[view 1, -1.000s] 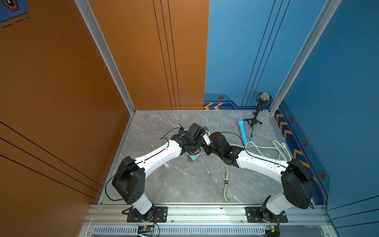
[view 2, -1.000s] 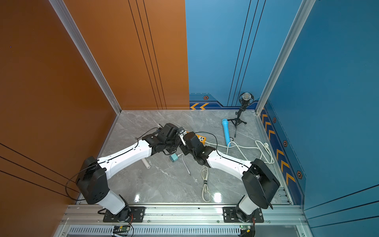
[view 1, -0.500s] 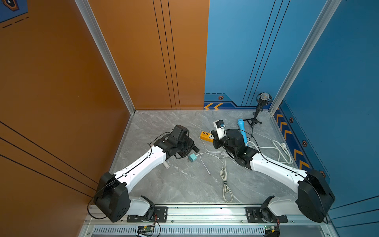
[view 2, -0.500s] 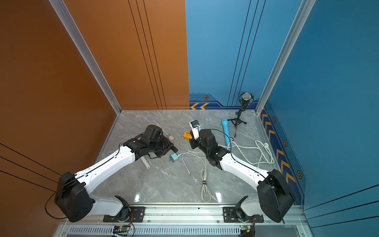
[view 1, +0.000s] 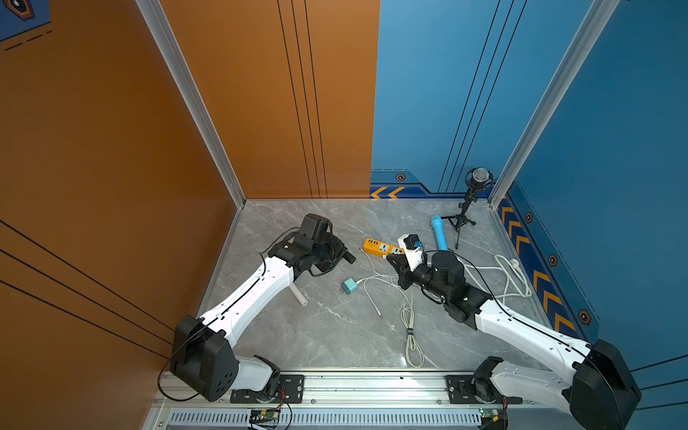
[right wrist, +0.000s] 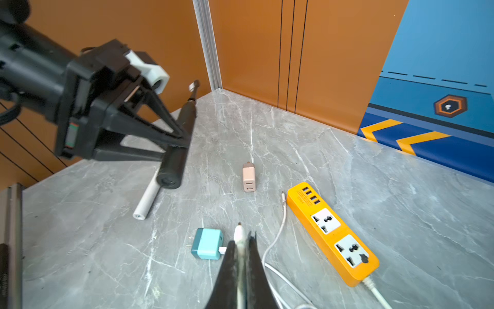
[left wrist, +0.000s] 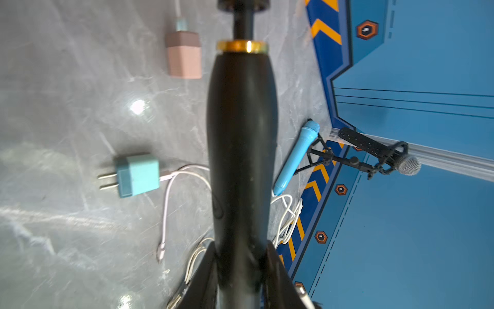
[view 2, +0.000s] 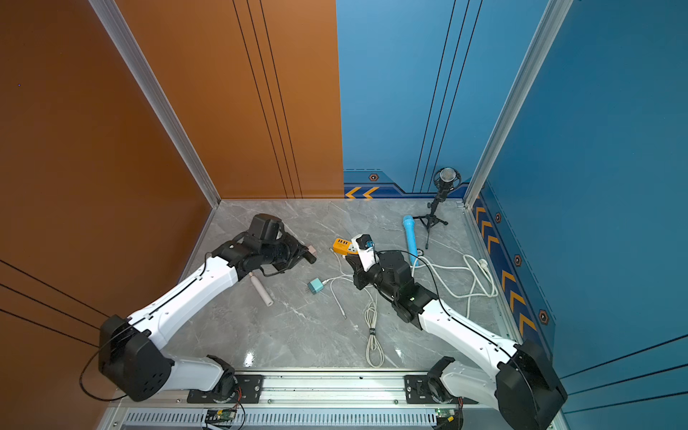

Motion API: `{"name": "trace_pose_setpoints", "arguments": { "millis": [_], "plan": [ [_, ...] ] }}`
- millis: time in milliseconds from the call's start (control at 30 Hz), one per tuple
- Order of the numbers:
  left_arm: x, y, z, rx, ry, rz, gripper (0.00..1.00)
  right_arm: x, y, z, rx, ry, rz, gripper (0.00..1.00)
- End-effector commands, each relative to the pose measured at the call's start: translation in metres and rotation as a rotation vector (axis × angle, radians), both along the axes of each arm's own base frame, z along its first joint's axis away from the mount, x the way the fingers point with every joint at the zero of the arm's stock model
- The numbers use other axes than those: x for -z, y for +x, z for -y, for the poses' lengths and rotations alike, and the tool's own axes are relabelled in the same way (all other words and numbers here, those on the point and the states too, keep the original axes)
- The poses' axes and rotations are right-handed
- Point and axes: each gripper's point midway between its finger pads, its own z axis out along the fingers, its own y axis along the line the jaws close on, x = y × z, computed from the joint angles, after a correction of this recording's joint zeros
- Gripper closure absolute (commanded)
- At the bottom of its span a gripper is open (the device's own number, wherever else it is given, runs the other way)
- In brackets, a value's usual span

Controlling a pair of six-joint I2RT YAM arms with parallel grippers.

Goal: Charge the electric toothbrush
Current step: Place the electric toothbrush at the center of the board.

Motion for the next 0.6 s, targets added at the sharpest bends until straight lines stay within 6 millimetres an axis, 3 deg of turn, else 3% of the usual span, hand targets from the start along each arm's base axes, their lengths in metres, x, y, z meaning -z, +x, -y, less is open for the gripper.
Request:
{"name": "trace_pose_setpoints", "arguments": {
  "millis": [0,100,167,300,433,500,533,567],
  "plan": [
    [-0.047,0.001,0.034,0.448,0.223,0.419,1.00,-0.053,-0.005,0.000,-0.027,0.144,-0.036,1.00],
    [-0.045,0.005,0.022,0.508,0.437,0.548,1.00,-0.061,0.003,0.011,0.008,0.142,-0.092,1.00],
    [-0.033,0.008,0.014,0.534,0.479,0.536,1.00,-0.058,0.007,0.017,0.027,0.114,-0.135,1.00],
    [-0.011,0.002,0.017,0.541,0.427,0.457,1.00,-0.064,-0.007,0.010,-0.062,0.166,-0.126,1.00],
    [-0.017,0.005,0.029,0.454,0.282,0.363,1.00,-0.062,-0.009,0.012,-0.036,0.172,-0.072,1.00],
    [-0.010,0.012,0.016,0.359,0.285,0.308,1.00,-0.056,-0.005,0.017,0.001,0.138,-0.073,1.00],
    [0.001,0.016,0.000,0.290,0.311,0.257,1.00,-0.051,-0.004,0.019,0.014,0.116,-0.081,1.00],
    [0.022,0.017,-0.028,0.176,0.378,0.159,1.00,-0.046,-0.003,0.020,0.025,0.093,-0.091,1.00]
  ]
}}
